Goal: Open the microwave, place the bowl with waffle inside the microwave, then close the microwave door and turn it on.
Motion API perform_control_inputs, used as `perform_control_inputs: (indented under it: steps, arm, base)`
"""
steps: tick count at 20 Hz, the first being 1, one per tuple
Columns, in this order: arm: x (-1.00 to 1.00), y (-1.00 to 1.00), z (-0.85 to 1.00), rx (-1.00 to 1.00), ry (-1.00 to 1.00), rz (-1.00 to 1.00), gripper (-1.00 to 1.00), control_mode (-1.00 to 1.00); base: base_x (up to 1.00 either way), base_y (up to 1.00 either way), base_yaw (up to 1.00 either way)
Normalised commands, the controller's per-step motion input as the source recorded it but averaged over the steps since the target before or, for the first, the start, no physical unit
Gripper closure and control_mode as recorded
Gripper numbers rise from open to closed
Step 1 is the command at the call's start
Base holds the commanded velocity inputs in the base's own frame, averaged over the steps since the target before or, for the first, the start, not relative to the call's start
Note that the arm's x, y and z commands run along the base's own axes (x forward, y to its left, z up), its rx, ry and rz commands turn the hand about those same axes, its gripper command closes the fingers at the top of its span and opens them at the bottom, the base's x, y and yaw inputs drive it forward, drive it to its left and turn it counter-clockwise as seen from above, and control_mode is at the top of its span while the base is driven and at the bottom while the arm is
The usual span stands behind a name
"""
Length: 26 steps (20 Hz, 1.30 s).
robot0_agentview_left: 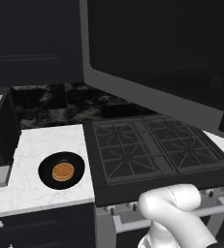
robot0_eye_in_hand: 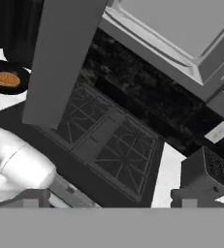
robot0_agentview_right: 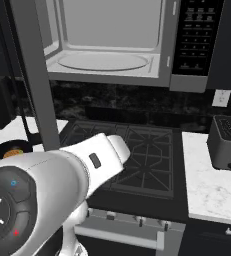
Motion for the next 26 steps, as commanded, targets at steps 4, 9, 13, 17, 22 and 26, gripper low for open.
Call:
perform_control_inputs:
  steps: [4,9,13,17,22,26]
  arm:
    - [0.66,-0.09,-0.47,0.0,-0.68,0.35,-1.0,-1.0]
    - [0.67,-0.02,-0.09,0.0,-0.6,0.36,-1.0,-1.0]
    - [0.64,-0.14,0.0,0.0,-0.49,0.46,-1.0,-1.0]
    - [0.56,-0.41,0.0,0.0,-0.49,0.47,-1.0,-1.0]
    - [0.57,-0.04,0.0,0.0,-0.53,0.33,-1.0,-1.0]
    - [0.65,0.0,0.0,-0.01,-0.43,0.24,-1.0,-1.0]
  base:
    - [0.0,0.0,0.0]
    - [0.0,0.0,0.0]
    - [0.0,0.0,0.0]
    - [0.0,0.0,0.0]
    - [0.0,0.0,0.0]
    - [0.0,0.0,0.0]
